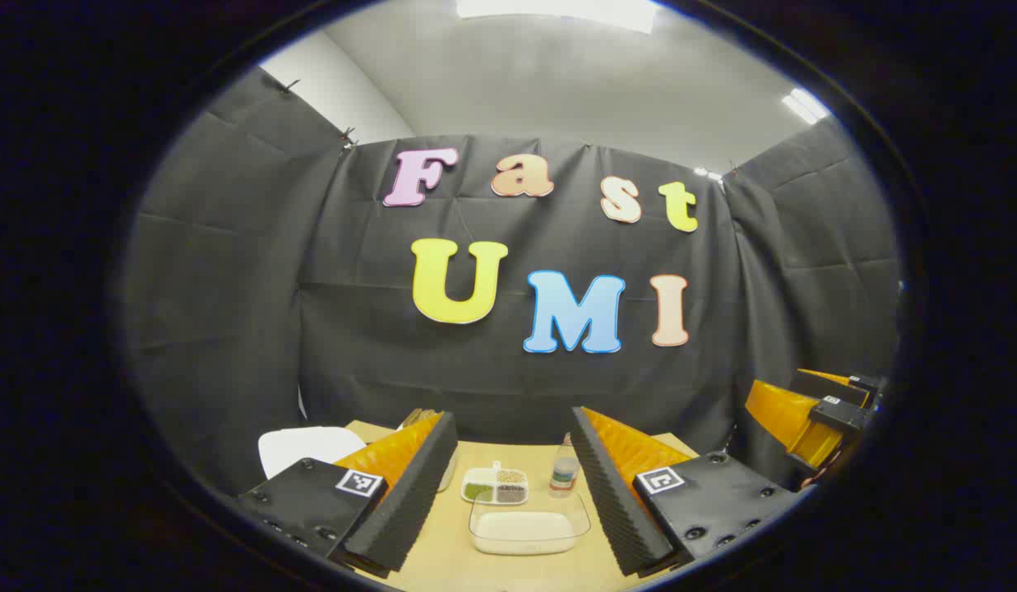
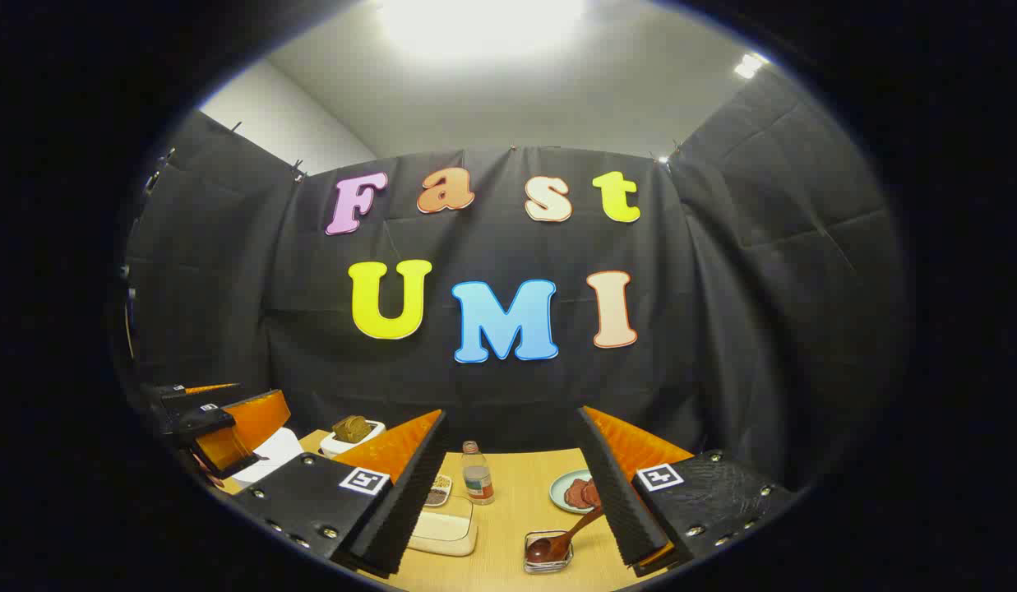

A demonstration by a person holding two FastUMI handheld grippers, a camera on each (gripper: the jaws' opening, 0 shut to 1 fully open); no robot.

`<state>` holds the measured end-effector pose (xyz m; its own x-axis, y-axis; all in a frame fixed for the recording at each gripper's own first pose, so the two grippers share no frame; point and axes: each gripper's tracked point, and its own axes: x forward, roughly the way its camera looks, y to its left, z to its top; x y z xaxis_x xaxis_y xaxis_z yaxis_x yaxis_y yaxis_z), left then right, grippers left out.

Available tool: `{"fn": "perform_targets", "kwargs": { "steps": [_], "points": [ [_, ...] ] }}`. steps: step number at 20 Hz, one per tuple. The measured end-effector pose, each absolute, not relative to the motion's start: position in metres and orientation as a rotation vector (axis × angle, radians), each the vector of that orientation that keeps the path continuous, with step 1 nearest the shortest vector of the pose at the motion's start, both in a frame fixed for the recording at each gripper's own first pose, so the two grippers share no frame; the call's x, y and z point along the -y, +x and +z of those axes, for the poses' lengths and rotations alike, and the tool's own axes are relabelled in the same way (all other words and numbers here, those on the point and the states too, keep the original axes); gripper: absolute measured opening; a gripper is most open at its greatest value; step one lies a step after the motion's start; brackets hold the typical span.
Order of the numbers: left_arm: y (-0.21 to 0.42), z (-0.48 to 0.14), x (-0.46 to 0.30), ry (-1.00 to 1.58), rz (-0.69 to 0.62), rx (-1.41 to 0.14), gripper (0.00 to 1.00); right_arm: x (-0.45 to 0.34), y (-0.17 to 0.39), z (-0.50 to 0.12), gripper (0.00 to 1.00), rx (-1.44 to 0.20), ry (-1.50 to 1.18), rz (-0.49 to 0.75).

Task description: Close the left gripper, press the button to open the rice cooker; take a wooden spoon from the chopstick holder with the right hand, scoop a spoonful of rice and pour it into the rice cooker, then put the wooden spoon back into the chopstick holder.

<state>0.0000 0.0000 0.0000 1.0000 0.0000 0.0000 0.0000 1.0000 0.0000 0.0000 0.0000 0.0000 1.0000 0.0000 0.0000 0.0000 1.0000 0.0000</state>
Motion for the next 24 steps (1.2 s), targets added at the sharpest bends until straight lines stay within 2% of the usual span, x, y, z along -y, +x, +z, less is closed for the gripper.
{"fn": "perform_targets", "kwargs": {
  "steps": [16, 24],
  "points": [
    [0.001, -0.009, -0.011, 0.035, -0.005, 0.0, 0.96, -0.004, 0.006, -0.011, 0.94, -0.023, 0.006, -0.002],
    [0.01, -0.023, -0.044, 0.025, 0.035, -0.041, 0.96, -0.008, 0.01, -0.026, 0.94, -0.058, 0.009, 0.004]
  ]
}}
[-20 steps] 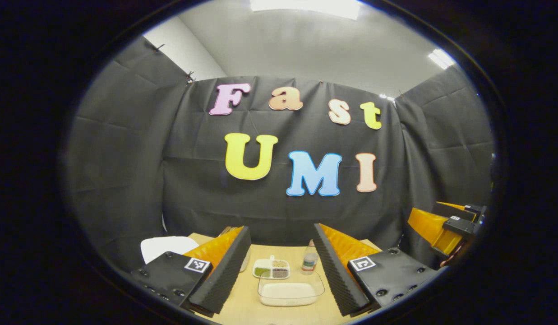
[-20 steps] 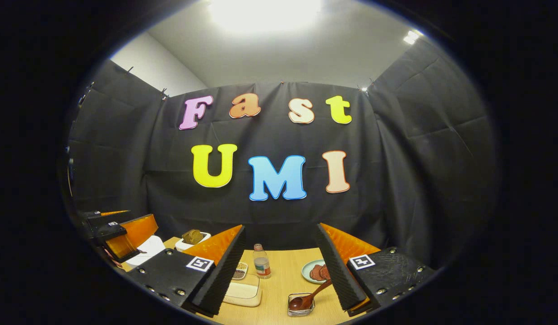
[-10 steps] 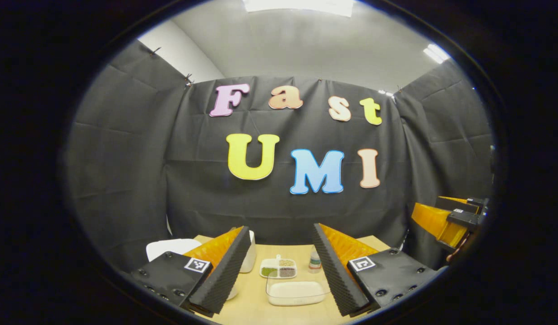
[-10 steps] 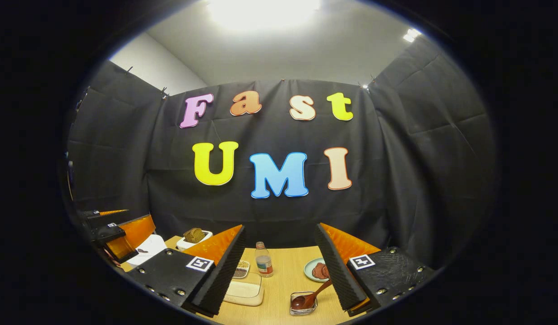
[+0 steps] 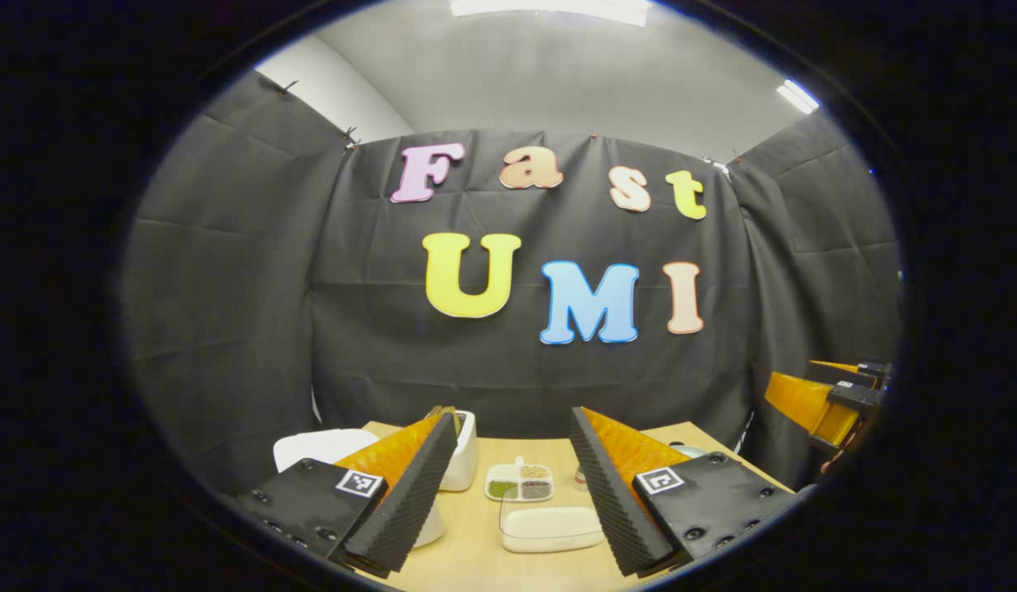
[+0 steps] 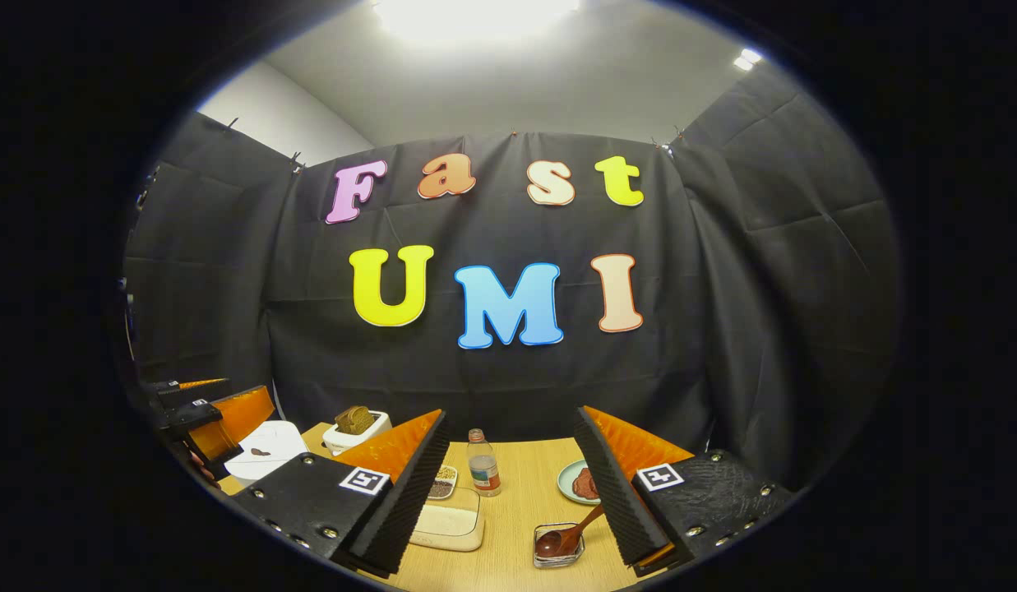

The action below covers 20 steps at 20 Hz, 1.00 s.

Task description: Close the left gripper, press the button to open the rice cooker; take a wooden spoon from the chopstick holder with the right hand, scoop a spoonful of rice and pour it into the rice cooker, then put the wooden spoon back into the chopstick holder.

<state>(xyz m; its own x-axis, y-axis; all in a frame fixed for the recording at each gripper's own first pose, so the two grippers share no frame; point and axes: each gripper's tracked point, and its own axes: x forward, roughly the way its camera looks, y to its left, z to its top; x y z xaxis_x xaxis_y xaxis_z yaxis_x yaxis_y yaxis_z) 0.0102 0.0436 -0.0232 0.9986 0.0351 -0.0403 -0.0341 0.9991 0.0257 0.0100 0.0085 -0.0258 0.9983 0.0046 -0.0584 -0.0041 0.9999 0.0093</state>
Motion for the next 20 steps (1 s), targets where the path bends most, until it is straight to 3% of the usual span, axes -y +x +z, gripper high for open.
{"fn": "perform_targets", "kwargs": {
  "steps": [3, 8, 20],
  "points": [
    [0.016, -0.04, -0.063, -0.015, 0.046, -0.104, 0.82, -0.014, 0.012, -0.028, 0.94, -0.068, 0.001, 0.015],
    [0.015, -0.066, -0.121, -0.065, 0.121, -0.21, 0.11, -0.026, 0.015, -0.039, 0.94, -0.098, -0.011, 0.047],
    [0.052, -0.167, -0.254, -0.151, 0.246, -0.491, 0.08, -0.025, 0.015, -0.059, 0.94, -0.153, -0.032, 0.041]
  ]
}}
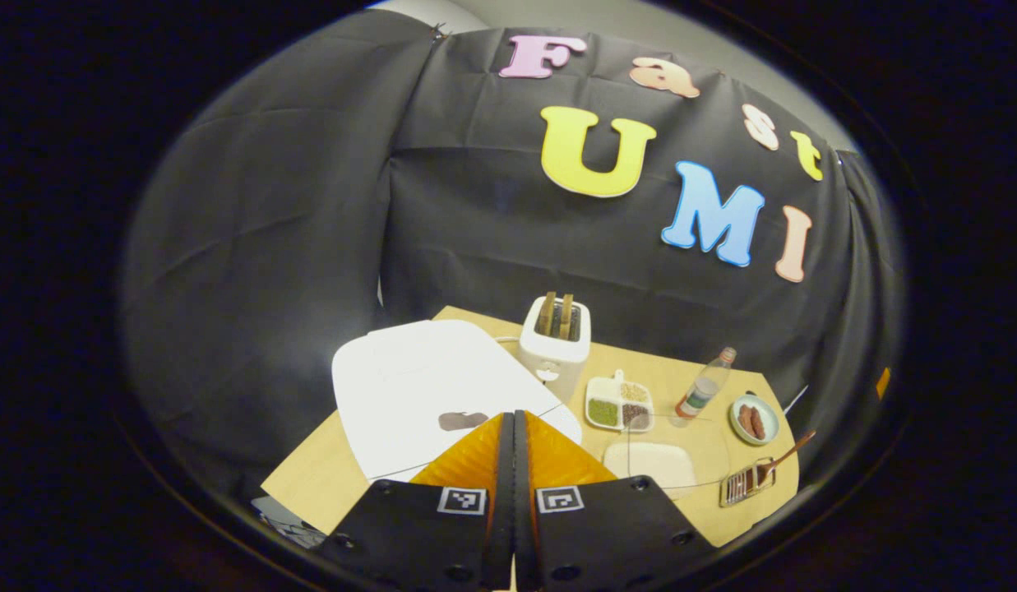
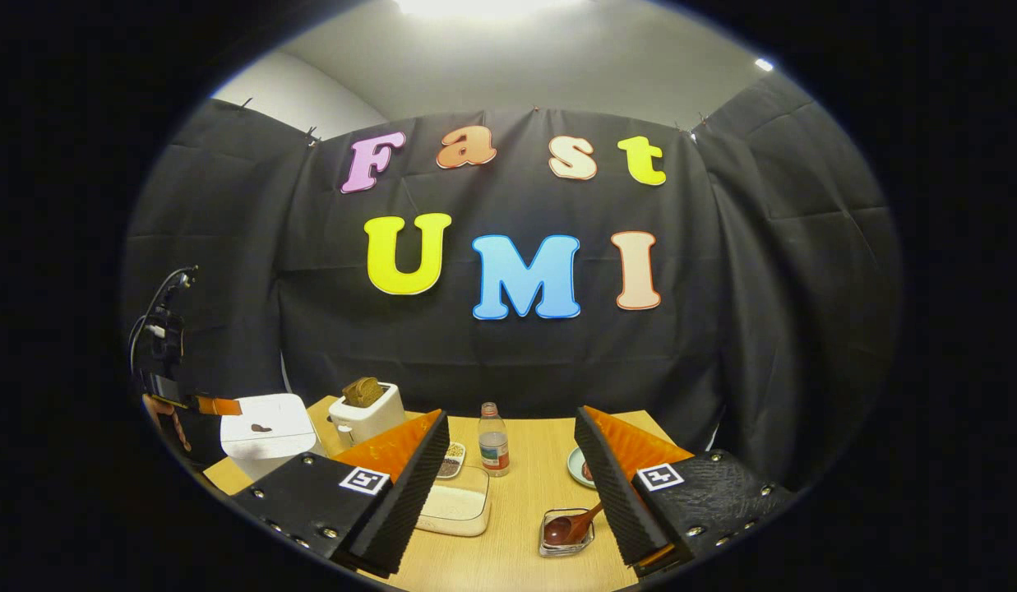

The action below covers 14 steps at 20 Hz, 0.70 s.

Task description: Close the left gripper, press the button to open the rice cooker; take a wooden spoon from the chopstick holder with the right hand, scoop a spoonful of rice and pour it into the rice cooker, then put the wooden spoon back into the chopstick holder.

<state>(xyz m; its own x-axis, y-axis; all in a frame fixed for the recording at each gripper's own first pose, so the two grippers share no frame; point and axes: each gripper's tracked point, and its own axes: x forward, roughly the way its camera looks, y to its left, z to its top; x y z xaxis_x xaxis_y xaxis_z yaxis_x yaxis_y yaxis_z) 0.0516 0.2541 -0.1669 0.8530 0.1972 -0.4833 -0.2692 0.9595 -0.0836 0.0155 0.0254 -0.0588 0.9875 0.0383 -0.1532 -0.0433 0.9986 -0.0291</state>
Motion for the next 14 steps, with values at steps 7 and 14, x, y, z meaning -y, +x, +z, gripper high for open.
{"fn": "perform_targets", "kwargs": {
  "steps": [7, 14],
  "points": [
    [0.085, -0.214, -0.276, -0.197, 0.242, -0.611, 0.06, -0.024, 0.02, -0.065, 0.94, -0.175, -0.038, 0.022],
    [0.095, -0.246, -0.292, -0.172, 0.271, -0.667, 0.09, -0.024, 0.026, -0.065, 0.94, -0.183, -0.039, 0.018]
  ]
}}
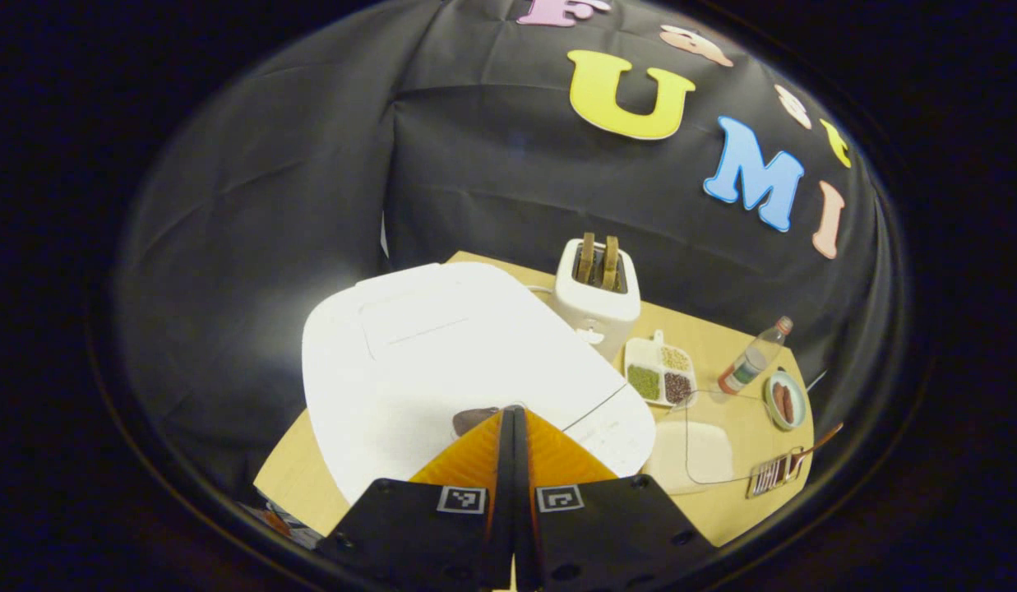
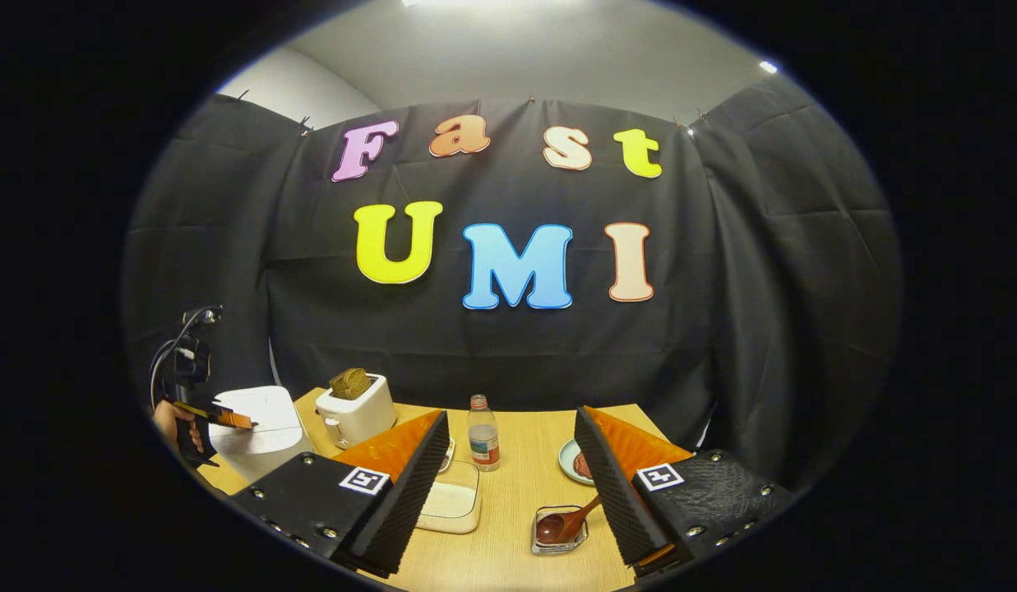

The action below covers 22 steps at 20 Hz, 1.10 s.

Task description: Close the left gripper, press the button to open the rice cooker; take a wooden spoon from the chopstick holder with the right hand, scoop a spoonful of rice and pour it into the rice cooker, then put the wooden spoon back into the chopstick holder.

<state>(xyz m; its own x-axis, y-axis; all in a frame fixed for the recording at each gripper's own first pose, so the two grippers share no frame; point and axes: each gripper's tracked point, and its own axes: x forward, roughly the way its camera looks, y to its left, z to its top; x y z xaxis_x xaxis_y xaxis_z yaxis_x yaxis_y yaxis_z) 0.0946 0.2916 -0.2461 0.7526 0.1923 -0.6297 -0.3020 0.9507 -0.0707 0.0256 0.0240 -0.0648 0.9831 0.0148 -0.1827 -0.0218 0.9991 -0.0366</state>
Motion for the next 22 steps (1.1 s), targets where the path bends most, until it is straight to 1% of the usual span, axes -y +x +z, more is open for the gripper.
{"fn": "perform_targets", "kwargs": {
  "steps": [1, 2, 3, 4, 5, 6, 8, 11, 15, 16, 17, 19, 21, 22],
  "points": [
    [0.097, -0.245, -0.293, -0.184, 0.281, -0.656, 0.12, -0.026, 0.026, -0.066, 0.94, -0.185, -0.03, 0.023],
    [0.094, -0.246, -0.293, -0.208, 0.291, -0.664, 0.09, -0.026, 0.027, -0.065, 0.94, -0.183, -0.029, 0.024],
    [0.095, -0.245, -0.293, -0.211, 0.289, -0.66, 0.09, -0.026, 0.027, -0.064, 0.94, -0.18, -0.03, 0.025],
    [0.095, -0.243, -0.293, -0.203, 0.285, -0.659, 0.09, -0.027, 0.027, -0.064, 0.91, -0.179, -0.029, 0.027],
    [0.095, -0.239, -0.295, -0.188, 0.293, -0.654, 0.12, -0.029, 0.027, -0.065, 0.91, -0.18, -0.029, 0.031],
    [0.097, -0.228, -0.296, -0.171, 0.303, -0.623, 0.09, -0.029, 0.026, -0.065, 0.94, -0.18, -0.032, 0.036],
    [0.103, -0.192, -0.301, -0.108, 0.338, -0.521, 0.09, -0.028, 0.027, -0.065, 0.94, -0.179, -0.038, 0.039],
    [0.103, -0.119, -0.307, -0.033, 0.376, -0.364, 0.09, -0.027, 0.025, -0.066, 0.94, -0.178, -0.031, 0.04],
    [0.081, -0.045, -0.29, -0.036, 0.375, -0.214, 0.09, -0.021, 0.024, -0.064, 0.94, -0.167, -0.019, 0.034],
    [0.074, -0.031, -0.284, -0.032, 0.379, -0.173, 0.11, -0.019, 0.024, -0.064, 0.94, -0.168, -0.012, 0.031],
    [0.067, -0.017, -0.279, -0.026, 0.391, -0.135, 0.09, -0.017, 0.023, -0.066, 0.94, -0.171, -0.003, 0.029],
    [0.048, 0.007, -0.269, -0.02, 0.42, -0.065, 0.1, -0.014, 0.021, -0.067, 0.94, -0.172, 0.011, 0.026],
    [0.033, 0.023, -0.262, -0.018, 0.452, -0.01, 0.29, -0.012, 0.021, -0.064, 0.94, -0.165, 0.013, 0.026],
    [0.03, 0.023, -0.254, -0.018, 0.435, 0.0, 0.41, -0.011, 0.021, -0.063, 0.94, -0.161, 0.013, 0.028]
  ]
}}
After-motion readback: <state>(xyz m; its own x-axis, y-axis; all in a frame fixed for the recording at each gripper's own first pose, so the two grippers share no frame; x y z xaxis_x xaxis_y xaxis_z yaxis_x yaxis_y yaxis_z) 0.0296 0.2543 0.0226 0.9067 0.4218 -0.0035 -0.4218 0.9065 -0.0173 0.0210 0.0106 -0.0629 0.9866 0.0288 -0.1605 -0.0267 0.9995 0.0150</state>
